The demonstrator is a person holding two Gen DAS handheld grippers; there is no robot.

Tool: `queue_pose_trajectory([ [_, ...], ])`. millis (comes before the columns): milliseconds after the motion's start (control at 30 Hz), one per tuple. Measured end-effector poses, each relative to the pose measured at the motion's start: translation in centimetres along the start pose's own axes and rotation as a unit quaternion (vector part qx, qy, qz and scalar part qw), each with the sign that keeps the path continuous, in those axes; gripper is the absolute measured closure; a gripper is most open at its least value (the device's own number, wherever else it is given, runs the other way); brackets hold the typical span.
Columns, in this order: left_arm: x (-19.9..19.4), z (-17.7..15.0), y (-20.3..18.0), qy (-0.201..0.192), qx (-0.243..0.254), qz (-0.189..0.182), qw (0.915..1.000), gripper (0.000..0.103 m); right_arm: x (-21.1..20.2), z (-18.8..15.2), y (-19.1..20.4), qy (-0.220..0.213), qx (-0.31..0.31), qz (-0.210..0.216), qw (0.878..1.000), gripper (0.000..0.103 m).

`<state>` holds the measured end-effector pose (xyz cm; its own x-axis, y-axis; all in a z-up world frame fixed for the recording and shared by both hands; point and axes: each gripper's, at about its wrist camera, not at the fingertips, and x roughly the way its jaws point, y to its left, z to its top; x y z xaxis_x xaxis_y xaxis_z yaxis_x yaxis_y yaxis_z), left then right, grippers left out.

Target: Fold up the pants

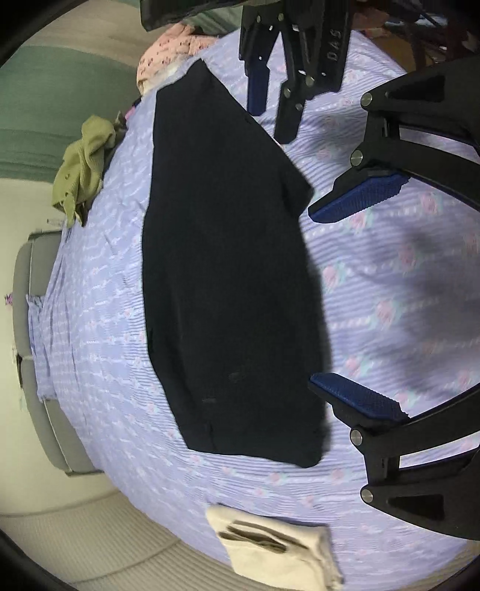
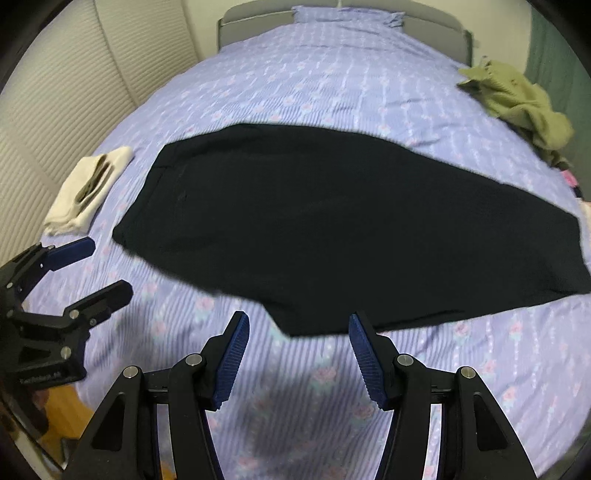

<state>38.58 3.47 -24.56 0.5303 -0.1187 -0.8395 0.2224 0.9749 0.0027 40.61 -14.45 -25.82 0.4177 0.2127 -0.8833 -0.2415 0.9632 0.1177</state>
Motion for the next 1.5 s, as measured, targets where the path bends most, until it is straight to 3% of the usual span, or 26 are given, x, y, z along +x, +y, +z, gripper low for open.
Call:
queue_pose_trajectory([
  [167, 1.1, -1.9, -3.1, 0.013, -0.028, 0.029, 0.9991, 0.02, 2.6, -2.1, -1.6, 0.019, -0.011, 0.041, 0.999, 0.048],
  [233, 1.5, -2.6, -4.0, 0.018, -0.041, 0.034, 0.9984, 0.02, 3.6, -2.7, -1.8, 0.026, -0.015, 0.063, 0.998, 0.055],
  [400, 2.0, -4.1, -5.1, 0.029, -0.057, 0.046, 0.9969, 0.02, 6.0, -3.0, -2.2, 0.025, -0.039, 0.093, 0.995, 0.056],
  [500, 2.0, -4.6, -5.1, 0.034, -0.065, 0.055, 0.9958, 0.02, 7.8, -2.5, -2.1, 0.043, -0.051, 0.1, 0.993, 0.056],
  [700, 1.2, -4.4, -4.6, 0.026, -0.079, 0.063, 0.9945, 0.02, 6.4, -0.2, -2.0, -0.008, -0.067, 0.105, 0.992, 0.056],
  [900, 0.9, -4.0, -4.6, 0.023, -0.075, 0.066, 0.9947, 0.02, 8.8, -0.6, -0.9, 0.022, -0.076, 0.112, 0.991, 0.056],
  [1000, 0.6, -4.0, -4.9, 0.022, -0.06, 0.075, 0.9951, 0.02, 9.8, -0.5, -0.5, 0.031, -0.077, 0.106, 0.991, 0.068],
  [1100, 0.3, -4.1, -4.9, 0.02, -0.051, 0.084, 0.995, 0.02, 8.5, 0.7, -0.6, -0.001, -0.069, 0.099, 0.993, 0.078],
  [1133, 0.2, -4.1, -4.8, 0.021, -0.05, 0.087, 0.9947, 0.02, 7.9, 1.0, -0.3, -0.01, -0.074, 0.093, 0.993, 0.086],
  [1267, -0.2, -3.9, -4.1, 0.025, -0.059, 0.087, 0.9942, 0.02, 6.4, -0.1, 0.7, 0.004, -0.074, 0.097, 0.993, 0.092],
  [1367, -0.3, -3.6, -3.8, 0.032, -0.058, 0.09, 0.9938, 0.02, 8.0, -1.8, 1.4, 0.042, -0.079, 0.087, 0.992, 0.092],
  [1500, -0.5, -2.6, -4.1, 0.036, -0.043, 0.099, 0.9935, 0.02, 8.0, -2.3, 0.2, 0.066, -0.042, 0.089, 0.993, 0.092],
])
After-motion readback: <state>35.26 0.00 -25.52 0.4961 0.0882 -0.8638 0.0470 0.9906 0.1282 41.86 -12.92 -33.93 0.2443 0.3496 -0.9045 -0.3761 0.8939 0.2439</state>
